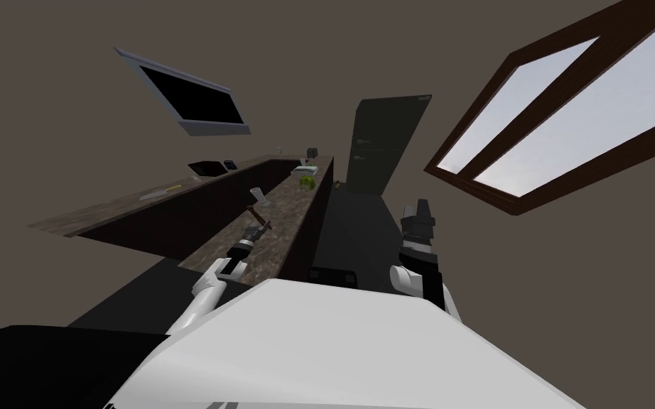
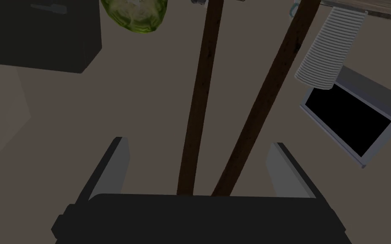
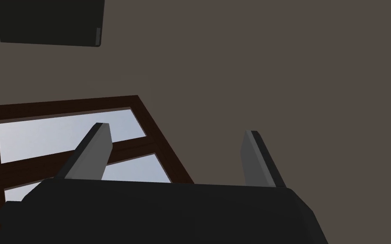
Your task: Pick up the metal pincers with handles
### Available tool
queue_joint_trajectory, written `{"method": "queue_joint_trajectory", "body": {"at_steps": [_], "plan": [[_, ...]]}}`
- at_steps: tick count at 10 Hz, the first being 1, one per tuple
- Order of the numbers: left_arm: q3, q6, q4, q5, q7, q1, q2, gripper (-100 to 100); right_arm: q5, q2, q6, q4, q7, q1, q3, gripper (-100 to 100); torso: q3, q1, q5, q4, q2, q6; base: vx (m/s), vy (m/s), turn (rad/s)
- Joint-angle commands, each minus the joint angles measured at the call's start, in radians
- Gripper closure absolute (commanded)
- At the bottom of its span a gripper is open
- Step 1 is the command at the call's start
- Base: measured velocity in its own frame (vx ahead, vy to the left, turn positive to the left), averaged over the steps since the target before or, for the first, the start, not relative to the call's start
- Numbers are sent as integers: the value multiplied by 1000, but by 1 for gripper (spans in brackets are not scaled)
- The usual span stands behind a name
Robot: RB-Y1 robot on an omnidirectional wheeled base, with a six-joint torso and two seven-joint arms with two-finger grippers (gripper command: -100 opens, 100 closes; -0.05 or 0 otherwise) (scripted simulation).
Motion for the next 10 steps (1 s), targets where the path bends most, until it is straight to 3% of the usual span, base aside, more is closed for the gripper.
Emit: {"method": "queue_joint_trajectory", "body": {"at_steps": [1, 3, 4, 6, 10], "plan": [[-18, 9, 50, -27, -11, -50, -16, -100, 0, 0, 0, 0, 0, 0, 0, 0, 0, 0, 0, 0, 0, 0, -36, -12, 49], [-18, 9, 66, -27, -11, -97, -16, -100, 0, 0, 0, 0, 0, 0, 0, 0, 0, 0, 0, 0, 1, 0, -21, -2, 14], [-36, 25, 105, -52, -17, -130, -31, -100, 0, 0, 0, 0, 0, 0, 0, 0, 0, -1, 0, 0, 0, 0, -15, 1, 0], [-36, 25, 112, -52, -17, -171, -31, -100, 0, 0, 0, 0, 0, 0, 0, 0, -1, 0, 2, -1, 0, 2, -51, 4, -1], [-36, 25, 112, -52, -17, -171, -31, -100, 0, 0, 0, 0, 0, 0, 0, 0, -2, -1, 1, -2, -3, 2, -2, -4, 16]]}}
